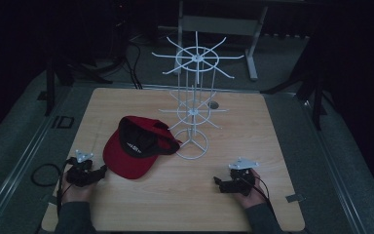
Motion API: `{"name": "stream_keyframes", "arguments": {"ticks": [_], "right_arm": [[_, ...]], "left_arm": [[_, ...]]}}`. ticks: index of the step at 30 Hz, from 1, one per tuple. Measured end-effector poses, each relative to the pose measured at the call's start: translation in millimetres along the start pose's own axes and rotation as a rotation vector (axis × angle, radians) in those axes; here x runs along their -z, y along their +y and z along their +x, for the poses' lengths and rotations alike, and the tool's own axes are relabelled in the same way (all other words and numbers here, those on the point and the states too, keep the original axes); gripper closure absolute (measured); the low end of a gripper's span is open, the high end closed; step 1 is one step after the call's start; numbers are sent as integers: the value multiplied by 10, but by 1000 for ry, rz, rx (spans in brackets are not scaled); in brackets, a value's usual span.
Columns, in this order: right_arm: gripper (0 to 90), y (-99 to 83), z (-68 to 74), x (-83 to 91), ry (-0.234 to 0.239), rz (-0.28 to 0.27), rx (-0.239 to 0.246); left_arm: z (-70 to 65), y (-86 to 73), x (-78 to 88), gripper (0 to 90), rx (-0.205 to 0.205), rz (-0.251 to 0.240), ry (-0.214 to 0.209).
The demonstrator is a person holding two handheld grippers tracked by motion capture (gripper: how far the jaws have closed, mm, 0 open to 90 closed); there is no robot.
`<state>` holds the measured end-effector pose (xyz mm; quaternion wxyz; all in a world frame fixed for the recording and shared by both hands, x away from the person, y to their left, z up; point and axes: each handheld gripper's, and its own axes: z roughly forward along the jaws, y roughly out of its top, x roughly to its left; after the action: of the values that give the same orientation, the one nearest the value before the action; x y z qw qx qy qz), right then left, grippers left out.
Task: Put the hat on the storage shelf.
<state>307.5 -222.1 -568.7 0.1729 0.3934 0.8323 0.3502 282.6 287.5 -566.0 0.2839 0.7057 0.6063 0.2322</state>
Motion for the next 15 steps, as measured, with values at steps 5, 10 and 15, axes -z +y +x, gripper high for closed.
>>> {"name": "stream_keyframes", "arguments": {"ticks": [5, 10, 15], "right_arm": [[129, 0, 0, 0, 0, 0, 0], [129, 0, 0, 0, 0, 0, 0], [129, 0, 0, 0, 0, 0, 0]], "left_arm": [[0, 2, -1, 396, 2, 2, 0], [15, 0, 1, 395, -15, 3, -14], [25, -5, -6, 395, -28, -8, -29]]}}
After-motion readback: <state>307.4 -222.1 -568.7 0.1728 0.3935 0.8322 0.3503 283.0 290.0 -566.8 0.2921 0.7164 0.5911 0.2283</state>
